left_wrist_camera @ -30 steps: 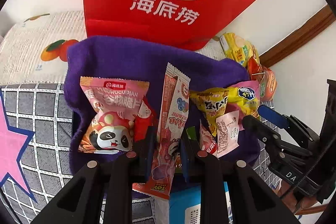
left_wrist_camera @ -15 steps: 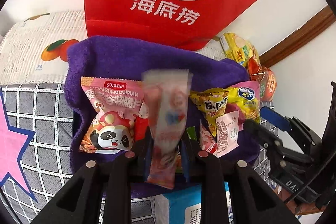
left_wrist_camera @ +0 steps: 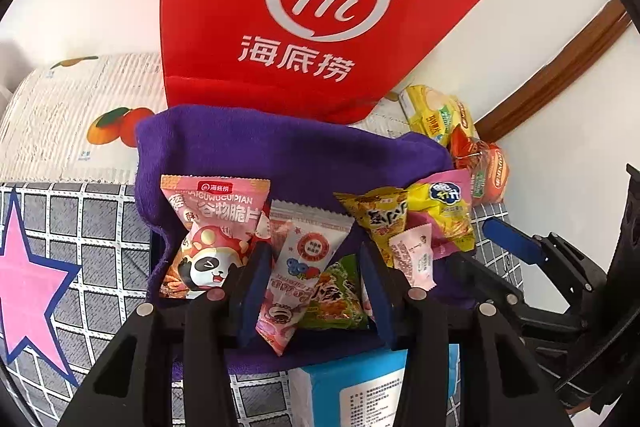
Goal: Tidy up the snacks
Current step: 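Lower the stick candy pack onto the towel and open the left tool, then withdraw both tools toward the blue tissue box and remaining snacks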
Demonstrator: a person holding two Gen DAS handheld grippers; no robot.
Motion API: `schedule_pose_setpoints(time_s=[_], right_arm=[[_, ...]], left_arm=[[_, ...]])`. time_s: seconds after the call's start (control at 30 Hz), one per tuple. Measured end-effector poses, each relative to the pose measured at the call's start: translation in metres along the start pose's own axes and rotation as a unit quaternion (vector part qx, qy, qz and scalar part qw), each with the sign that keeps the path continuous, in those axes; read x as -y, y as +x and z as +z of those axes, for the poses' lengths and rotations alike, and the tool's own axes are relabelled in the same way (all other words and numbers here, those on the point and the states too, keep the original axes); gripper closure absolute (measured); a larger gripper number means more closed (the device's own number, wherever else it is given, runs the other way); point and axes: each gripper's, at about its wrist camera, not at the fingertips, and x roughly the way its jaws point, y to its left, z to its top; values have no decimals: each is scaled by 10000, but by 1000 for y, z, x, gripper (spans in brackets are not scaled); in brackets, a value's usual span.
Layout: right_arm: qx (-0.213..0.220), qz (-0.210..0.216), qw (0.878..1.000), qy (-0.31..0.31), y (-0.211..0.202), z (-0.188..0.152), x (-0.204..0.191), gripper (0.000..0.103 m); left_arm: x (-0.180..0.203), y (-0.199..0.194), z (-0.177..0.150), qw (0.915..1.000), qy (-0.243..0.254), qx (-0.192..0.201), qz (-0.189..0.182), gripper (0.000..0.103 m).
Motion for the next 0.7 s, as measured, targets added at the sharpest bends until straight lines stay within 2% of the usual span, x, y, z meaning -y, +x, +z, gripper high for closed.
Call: schedule_pose_setpoints(time_s=[0.17,0.37,0.47,0.7], right_arm=[[76,-65,9999,-76,-10,-3,-8,46],[300,-46,9994,-149,-29,-6,-22,44],[331,20,9993,-155,-36,-13,-27,42],[295,-171,9994,-24,-54,-38,-27,42]], left_arm=[[3,-9,-2,9999,56,89,31,59],[10,-22,-3,9996,113,240,17,54],[12,-28,-3,9995,122,292,-24,53],[23,-44,-7,9987,223,433,-139,51]])
